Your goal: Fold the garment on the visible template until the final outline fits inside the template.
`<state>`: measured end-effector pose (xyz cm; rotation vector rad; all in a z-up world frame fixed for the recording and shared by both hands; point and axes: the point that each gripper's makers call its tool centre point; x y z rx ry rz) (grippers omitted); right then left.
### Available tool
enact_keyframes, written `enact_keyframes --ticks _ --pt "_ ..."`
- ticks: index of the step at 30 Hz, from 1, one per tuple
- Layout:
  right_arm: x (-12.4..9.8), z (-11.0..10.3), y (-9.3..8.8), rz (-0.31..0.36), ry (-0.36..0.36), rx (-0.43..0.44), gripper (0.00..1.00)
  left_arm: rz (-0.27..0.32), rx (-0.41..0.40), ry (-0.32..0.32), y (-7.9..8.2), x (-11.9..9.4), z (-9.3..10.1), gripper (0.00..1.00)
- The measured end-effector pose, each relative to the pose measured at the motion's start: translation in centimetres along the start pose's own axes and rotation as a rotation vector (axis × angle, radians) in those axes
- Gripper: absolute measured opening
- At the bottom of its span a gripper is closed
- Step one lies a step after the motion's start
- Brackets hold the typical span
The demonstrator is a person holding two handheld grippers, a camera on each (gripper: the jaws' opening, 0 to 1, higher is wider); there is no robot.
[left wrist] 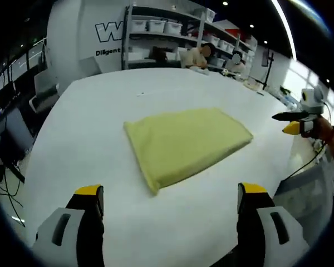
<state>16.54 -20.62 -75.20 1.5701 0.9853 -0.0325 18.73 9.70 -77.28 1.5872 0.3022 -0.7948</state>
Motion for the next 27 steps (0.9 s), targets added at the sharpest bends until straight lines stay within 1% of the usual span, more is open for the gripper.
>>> enact_keyframes --ticks 2,6,12,14,15,16,20,24,27 --pt "-0.2 -0.4 0.0 0.005 0.001 0.001 0.99 0.013 -0.017 -0.004 0.2 -0.5 0.1 0.99" --pt "-0.8 -1.8 -0.1 0.003 0.026 -0.002 0.99 0.007 -0.002 0.008 0.1 -1.5 0.3 0.99" --pt "-1.6 -2.2 -0.3 -0.016 0.015 -0.042 0.99 0.015 0.003 0.001 0.3 -2.9 0.9 0.99" --pt "-1.8 -2.2 -0.2 -0.015 0.008 -0.047 0.99 0.017 0.015 0.000 0.2 -3.1 1.0 0.99" --pt "-2.0 -2.3 -0.1 -0.010 0.003 -0.049 0.99 0.015 0.013 0.003 0.2 -3.2 1.0 0.99" --pt "-2.1 -2.4 0.0 -0.006 0.003 -0.051 0.99 0.027 0.012 -0.004 0.2 -3.2 1.0 0.99" --pt "-2.3 -2.8 0.1 -0.011 -0.002 -0.060 0.99 0.026 0.007 -0.015 0.1 -3.4 1.1 0.99" --pt "-2.2 -2.9 0.3 0.004 -0.003 -0.054 0.99 0.000 0.027 -0.013 -0.2 -3.5 0.8 0.99" --pt "-1.9 -2.9 0.2 0.002 -0.006 -0.049 0.99 0.002 0.028 -0.014 -0.1 -3.6 0.7 0.99"
Point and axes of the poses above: the point that each gripper's makers call its tool centre point, and the gripper's own axes: x roughly forward along the fingers, z roughly to its right, y roughly out of its top, and after that the axes turned 11 degrees about y, right-handed
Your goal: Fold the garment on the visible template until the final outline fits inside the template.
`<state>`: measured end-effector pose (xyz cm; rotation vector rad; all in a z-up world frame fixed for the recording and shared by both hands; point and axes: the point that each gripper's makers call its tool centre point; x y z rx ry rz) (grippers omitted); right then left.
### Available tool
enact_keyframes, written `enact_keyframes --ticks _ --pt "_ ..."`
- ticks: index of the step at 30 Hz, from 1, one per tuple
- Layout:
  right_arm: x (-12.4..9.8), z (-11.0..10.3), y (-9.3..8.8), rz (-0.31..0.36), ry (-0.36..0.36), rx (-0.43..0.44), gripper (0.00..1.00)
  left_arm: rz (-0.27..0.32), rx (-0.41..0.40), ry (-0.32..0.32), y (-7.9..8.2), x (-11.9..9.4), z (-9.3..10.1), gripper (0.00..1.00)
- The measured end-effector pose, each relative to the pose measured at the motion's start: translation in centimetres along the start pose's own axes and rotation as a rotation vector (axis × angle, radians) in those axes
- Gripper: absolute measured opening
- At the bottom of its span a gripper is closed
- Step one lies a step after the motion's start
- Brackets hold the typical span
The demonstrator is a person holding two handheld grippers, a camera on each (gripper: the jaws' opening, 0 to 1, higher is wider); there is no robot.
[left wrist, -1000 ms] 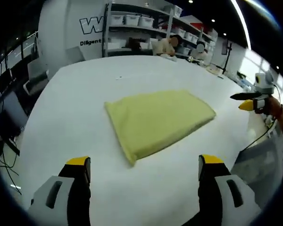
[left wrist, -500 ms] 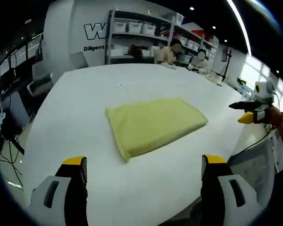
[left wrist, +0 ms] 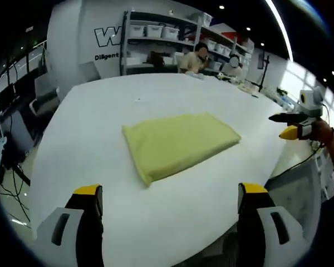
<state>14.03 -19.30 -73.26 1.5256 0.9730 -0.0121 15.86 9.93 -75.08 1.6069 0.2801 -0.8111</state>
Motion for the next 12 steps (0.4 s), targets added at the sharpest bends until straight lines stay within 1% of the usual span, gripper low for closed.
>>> enact_keyframes --ticks 3,5,12 --pt "0.28 -0.12 0.12 0.009 -0.002 0.008 0.99 0.001 -0.001 0.007 0.03 0.07 -0.23 0.99" --pt "0.46 -0.14 0.07 0.004 -0.004 0.011 0.99 -0.011 0.005 0.014 -0.19 0.24 -0.41 0.99" --pt "0.44 0.04 -0.22 -0.003 -0.012 0.019 0.99 -0.016 0.005 -0.003 -0.27 0.58 -0.15 0.99"
Point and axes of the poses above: the point that each gripper's makers call its tool centre point, and the gripper's own axes: x roughly forward along the fingers, z roughly to its right, y roughly out of its top, and after that the axes turned 11 degrees about y, right-handed
